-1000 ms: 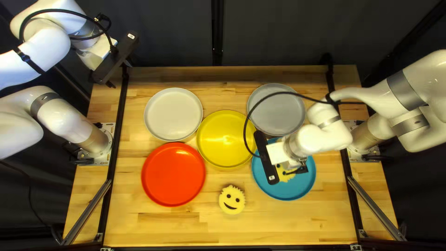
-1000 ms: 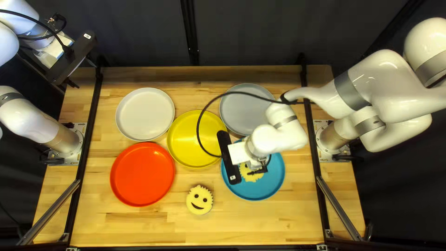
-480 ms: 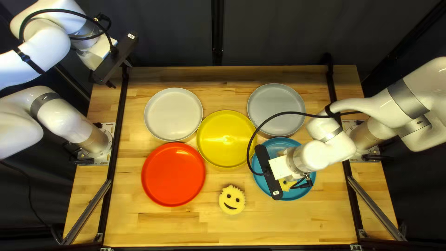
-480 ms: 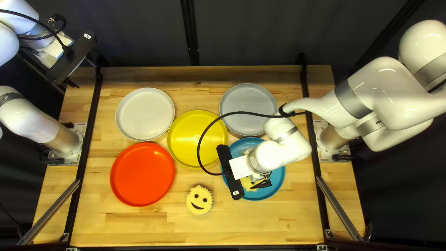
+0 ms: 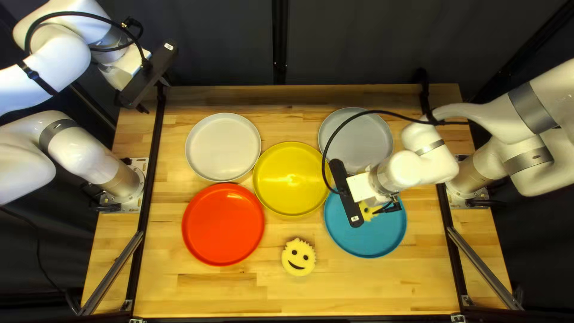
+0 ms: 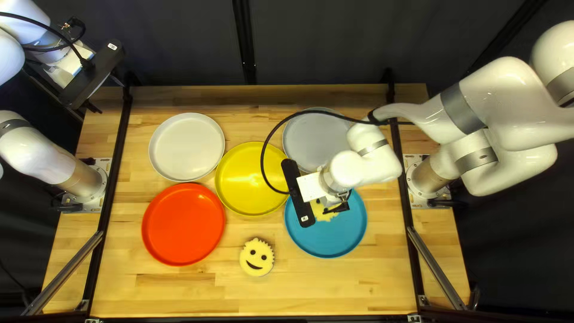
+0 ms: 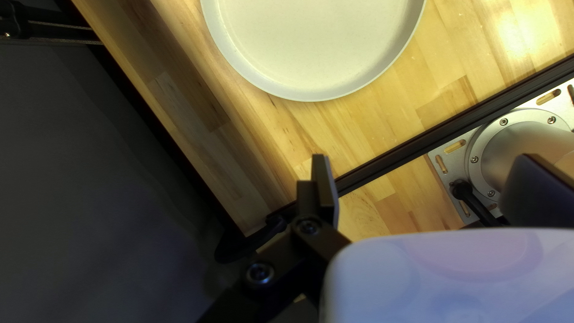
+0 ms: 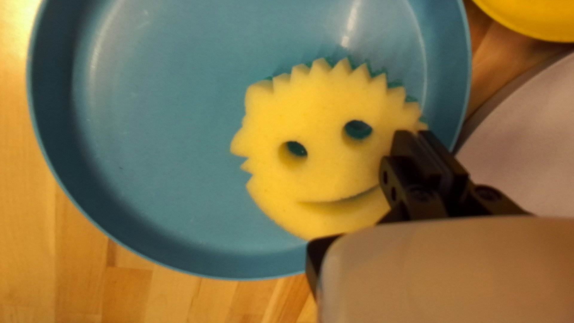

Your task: Pick up sponge and scrub the plate

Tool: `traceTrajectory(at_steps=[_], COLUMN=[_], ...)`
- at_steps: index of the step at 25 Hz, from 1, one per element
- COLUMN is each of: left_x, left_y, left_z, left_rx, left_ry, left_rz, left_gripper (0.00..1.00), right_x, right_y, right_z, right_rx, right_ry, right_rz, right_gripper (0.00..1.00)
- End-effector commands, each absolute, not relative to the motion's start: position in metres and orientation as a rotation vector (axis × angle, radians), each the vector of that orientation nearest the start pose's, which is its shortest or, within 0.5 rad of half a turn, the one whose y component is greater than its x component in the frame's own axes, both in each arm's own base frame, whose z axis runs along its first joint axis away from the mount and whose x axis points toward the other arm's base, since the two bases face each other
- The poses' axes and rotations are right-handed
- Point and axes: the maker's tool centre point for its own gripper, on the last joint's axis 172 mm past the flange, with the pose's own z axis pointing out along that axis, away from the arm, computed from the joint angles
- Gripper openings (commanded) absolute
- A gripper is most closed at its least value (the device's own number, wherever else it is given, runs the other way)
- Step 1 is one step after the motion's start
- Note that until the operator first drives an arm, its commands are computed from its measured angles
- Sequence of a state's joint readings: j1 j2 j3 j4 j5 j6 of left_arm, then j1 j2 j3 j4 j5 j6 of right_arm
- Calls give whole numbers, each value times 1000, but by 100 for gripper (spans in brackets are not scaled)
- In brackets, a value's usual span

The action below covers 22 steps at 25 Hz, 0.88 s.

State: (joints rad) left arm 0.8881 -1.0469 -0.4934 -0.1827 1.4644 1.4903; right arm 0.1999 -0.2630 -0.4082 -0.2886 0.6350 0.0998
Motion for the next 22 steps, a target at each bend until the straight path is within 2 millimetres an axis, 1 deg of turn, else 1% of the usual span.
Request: traceTrajectory(at_steps=[1, 2, 3, 4, 10, 12, 16, 22], left_x=[176, 176, 176, 176, 176, 176, 176, 176], left_y=[142, 142, 142, 142, 142, 142, 142, 142], left_z=[265, 265, 265, 265, 265, 265, 265, 265], left_rx=[-2989, -2989, -2989, -2989, -2989, -2989, -2989, -2989], left_ry=[908, 908, 908, 908, 908, 908, 908, 908], left_rz=[-309, -309, -309, -309, -309, -309, -309, -309], left_gripper=[100, 100, 100, 100, 100, 100, 100, 100], right_x=[338, 337, 336, 335, 324, 320, 315, 316], right_y=[52, 61, 64, 75, 107, 111, 111, 107], right_z=[74, 74, 74, 73, 67, 67, 63, 61], right_rx=[-3261, -3258, -3256, -3247, -3175, -3153, -3123, -3090], right_ry=[-577, -596, -605, -633, -766, -786, -800, -806], right_rz=[-125, -134, -139, -156, -236, -238, -232, -226], right_gripper=[0, 0, 0, 0, 0, 0, 0, 0])
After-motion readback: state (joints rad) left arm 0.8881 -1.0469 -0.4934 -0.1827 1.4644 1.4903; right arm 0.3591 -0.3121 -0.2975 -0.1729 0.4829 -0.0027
